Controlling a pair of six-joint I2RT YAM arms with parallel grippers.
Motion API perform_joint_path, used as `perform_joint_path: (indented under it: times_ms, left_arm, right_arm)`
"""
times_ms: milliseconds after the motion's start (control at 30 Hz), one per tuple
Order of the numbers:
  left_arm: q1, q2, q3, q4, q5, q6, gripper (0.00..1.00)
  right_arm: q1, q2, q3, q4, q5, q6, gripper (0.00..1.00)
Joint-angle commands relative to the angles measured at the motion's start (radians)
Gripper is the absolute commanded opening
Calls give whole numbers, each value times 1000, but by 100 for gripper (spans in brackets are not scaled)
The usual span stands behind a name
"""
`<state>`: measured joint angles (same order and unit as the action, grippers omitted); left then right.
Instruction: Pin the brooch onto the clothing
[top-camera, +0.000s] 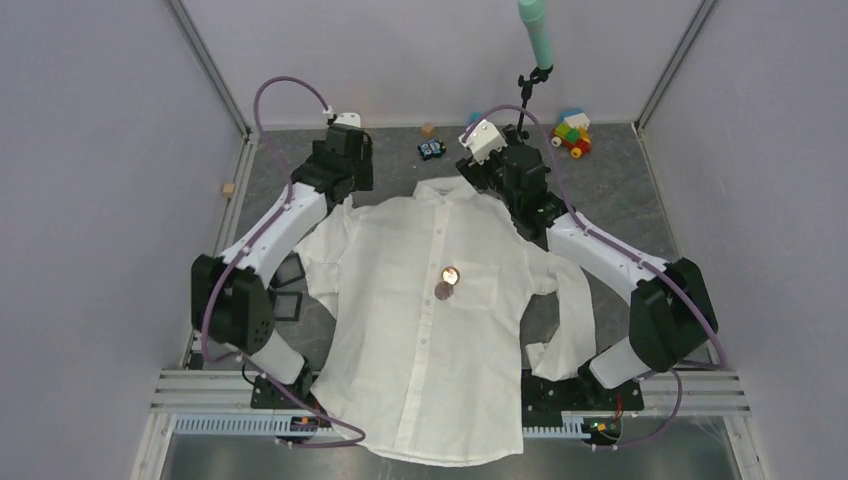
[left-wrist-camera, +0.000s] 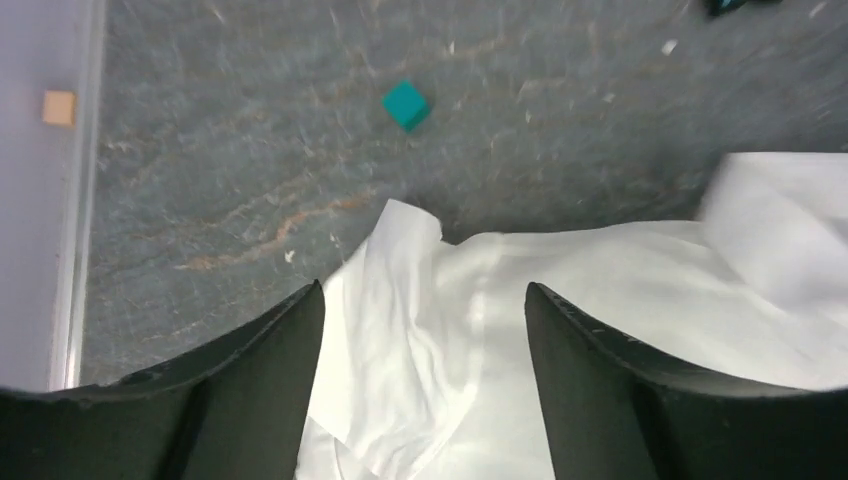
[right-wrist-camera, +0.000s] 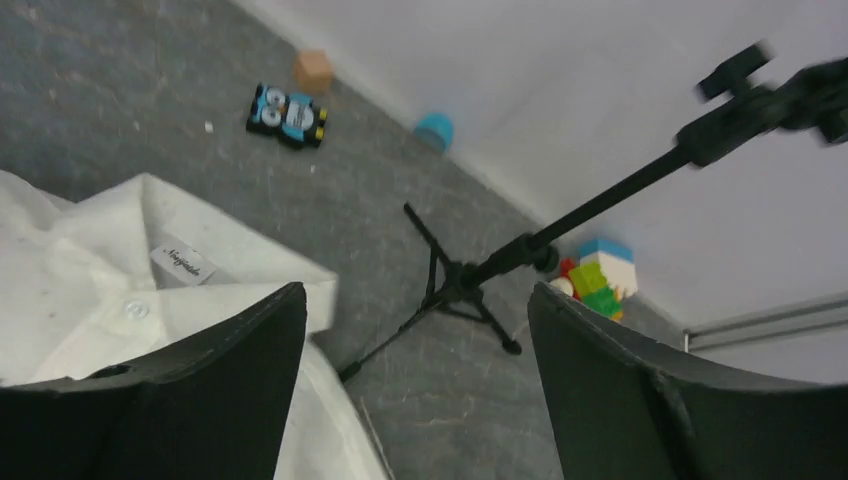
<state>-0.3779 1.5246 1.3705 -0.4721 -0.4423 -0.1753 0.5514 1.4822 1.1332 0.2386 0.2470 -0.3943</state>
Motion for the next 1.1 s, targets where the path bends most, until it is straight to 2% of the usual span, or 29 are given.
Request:
perform_joint_path:
  times_ms: [0, 100, 200, 400, 567, 667, 867, 1067]
  left_arm:
    - [9, 57, 81, 13, 70, -39, 85]
    - [8, 27, 37, 49, 166, -71, 94]
    - [9, -25, -28, 80, 226, -108, 99]
    - [19, -81, -160, 68, 243, -216, 100]
    - [46, -73, -266, 120, 341, -302, 100]
    - [54, -33, -289, 142, 370, -324, 100]
    - [70, 44, -316, 186, 336, -339, 100]
    - [84, 111, -324, 204, 305, -340, 100]
  right_arm:
    - [-2, -34, -18, 196, 28, -4, 90]
    - [-2, -75, -65, 167, -4, 23, 98]
    - [-2, -141, -114, 80, -13, 76, 98]
    - [-39, -286, -236, -194, 71, 292, 98]
    - [-173, -371, -367, -383, 48, 422, 98]
    - [-281, -382, -430, -424, 2, 459, 98]
    - [-417, -327, -477, -428, -58, 450, 98]
    - [-456, -287, -500, -389, -168, 451, 94]
